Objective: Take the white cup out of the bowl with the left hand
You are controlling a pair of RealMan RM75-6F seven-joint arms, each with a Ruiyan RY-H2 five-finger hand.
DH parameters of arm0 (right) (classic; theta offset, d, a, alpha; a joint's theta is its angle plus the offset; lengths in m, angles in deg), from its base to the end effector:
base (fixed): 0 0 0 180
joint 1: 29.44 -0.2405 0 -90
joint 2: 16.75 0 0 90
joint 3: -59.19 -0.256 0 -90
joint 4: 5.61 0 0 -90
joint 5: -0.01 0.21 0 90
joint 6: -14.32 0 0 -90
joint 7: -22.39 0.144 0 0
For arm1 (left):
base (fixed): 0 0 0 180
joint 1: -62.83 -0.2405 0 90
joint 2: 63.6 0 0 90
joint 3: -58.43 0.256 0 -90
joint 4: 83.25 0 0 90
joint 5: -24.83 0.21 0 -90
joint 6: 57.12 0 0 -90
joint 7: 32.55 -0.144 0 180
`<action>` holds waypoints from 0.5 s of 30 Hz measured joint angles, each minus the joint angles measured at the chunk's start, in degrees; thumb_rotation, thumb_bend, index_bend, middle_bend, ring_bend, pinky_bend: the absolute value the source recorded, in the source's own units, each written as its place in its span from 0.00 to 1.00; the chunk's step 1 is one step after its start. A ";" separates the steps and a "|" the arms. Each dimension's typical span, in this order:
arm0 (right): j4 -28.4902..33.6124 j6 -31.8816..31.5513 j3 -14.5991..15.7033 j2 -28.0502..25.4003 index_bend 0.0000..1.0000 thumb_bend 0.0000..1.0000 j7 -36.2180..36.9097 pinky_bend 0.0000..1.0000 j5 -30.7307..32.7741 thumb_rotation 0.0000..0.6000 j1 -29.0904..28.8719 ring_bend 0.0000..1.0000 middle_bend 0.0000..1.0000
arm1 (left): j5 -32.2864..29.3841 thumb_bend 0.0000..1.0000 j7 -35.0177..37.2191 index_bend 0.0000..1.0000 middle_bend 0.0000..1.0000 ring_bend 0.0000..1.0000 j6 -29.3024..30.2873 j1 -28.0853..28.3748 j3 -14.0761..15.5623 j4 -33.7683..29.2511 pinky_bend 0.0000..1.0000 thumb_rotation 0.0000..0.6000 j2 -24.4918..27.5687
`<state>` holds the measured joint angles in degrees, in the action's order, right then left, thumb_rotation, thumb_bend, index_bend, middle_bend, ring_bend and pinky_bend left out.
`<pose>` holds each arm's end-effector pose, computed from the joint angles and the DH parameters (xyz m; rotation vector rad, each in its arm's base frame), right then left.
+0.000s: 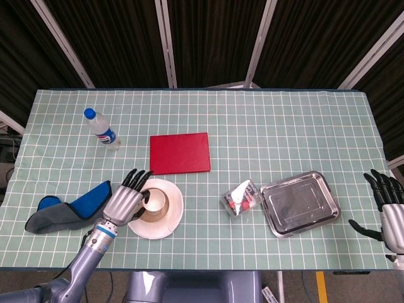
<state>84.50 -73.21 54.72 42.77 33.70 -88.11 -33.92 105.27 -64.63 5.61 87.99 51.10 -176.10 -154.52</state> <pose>-0.3145 -0.1853 0.1964 1.3476 -0.8952 1.0312 -0.1665 0.2555 -0.0220 -1.8900 -0.7889 -0.9218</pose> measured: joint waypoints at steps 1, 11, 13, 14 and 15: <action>0.00 -0.07 -0.03 -0.05 0.03 0.04 0.14 0.00 0.00 1.00 0.02 0.00 0.00 | -0.25 0.39 -0.15 0.57 0.00 0.00 -0.15 0.15 -0.01 0.09 0.00 1.00 -0.21; -0.19 -0.18 -0.11 -0.21 0.03 0.04 0.84 0.00 -0.07 1.00 0.07 0.00 0.00 | -2.05 0.58 -2.06 0.59 0.00 0.00 0.22 0.97 0.75 -0.11 0.00 1.00 -0.90; -0.19 -0.16 -0.09 -0.17 0.03 0.04 0.80 0.00 -0.11 1.00 0.07 0.00 0.00 | -1.60 0.59 -1.58 0.60 0.00 0.00 1.05 0.84 0.83 -0.54 0.00 1.00 -0.52; -0.19 -0.16 -0.09 -0.15 0.03 0.04 0.78 0.00 -0.14 1.00 0.06 0.00 0.00 | -1.17 0.59 -1.13 0.60 0.00 0.00 1.70 0.72 0.85 -0.90 0.00 1.00 -0.12; -0.18 -0.17 -0.08 -0.13 0.03 0.04 0.73 0.00 -0.18 1.00 0.05 0.00 0.00 | -0.81 0.59 -0.76 0.60 0.00 0.00 2.20 0.63 0.85 -1.23 0.00 1.00 0.29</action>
<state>84.31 -73.38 54.64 42.64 34.43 -88.29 -33.86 104.46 -65.39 7.81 88.62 51.95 -177.33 -154.23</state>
